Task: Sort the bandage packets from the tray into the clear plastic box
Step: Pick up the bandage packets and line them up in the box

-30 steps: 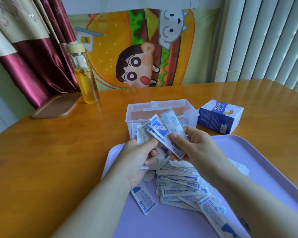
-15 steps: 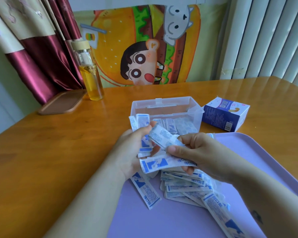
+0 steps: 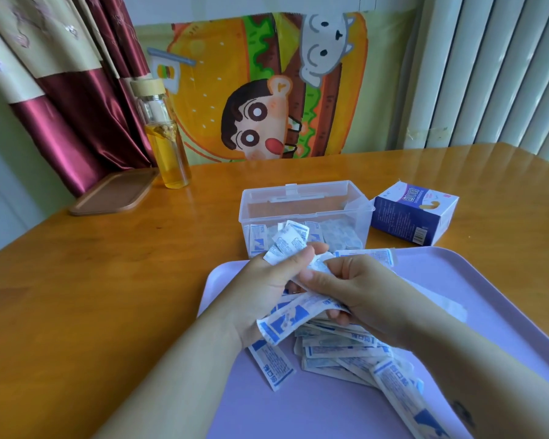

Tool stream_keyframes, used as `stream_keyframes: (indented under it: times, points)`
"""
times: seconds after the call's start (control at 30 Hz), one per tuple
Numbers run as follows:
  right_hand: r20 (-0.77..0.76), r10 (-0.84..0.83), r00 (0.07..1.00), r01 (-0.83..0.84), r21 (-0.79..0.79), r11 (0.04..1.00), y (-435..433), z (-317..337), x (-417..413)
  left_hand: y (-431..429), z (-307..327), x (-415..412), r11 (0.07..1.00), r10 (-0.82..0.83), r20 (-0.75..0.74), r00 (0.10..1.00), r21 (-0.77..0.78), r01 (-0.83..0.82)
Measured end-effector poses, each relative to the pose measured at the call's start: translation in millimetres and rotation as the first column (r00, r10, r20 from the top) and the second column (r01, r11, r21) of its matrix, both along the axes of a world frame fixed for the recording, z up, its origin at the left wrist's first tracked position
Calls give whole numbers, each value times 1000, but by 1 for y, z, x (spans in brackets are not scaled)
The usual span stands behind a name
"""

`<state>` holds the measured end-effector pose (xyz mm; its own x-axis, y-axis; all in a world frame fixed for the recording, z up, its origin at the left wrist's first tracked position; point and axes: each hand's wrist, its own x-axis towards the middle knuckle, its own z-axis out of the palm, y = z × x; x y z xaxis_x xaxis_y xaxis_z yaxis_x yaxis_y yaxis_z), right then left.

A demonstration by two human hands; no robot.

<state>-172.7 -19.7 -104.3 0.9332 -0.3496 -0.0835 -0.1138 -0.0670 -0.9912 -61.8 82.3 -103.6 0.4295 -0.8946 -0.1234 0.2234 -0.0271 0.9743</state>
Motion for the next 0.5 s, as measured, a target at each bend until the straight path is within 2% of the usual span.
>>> stream_keyframes:
  times: [0.13,0.33,0.4,0.5]
  points:
    - [-1,32,999,-32,-40,999,-1,0,-1,0,-1,4,999,50,-36,998,-15,-50]
    - [-31,49,998,-49,-1,999,-17,15,-14,-3,1,18,935,312,-214,926,-106,-339]
    - [71,-40,997,29,149,988,-24,19,-16,-3,0,22,936,309,-218,926,-103,-337]
    - [232,-226,946,136,346,928,-31,21,-15,-3,-2,22,969,200,-224,954,-102,-227]
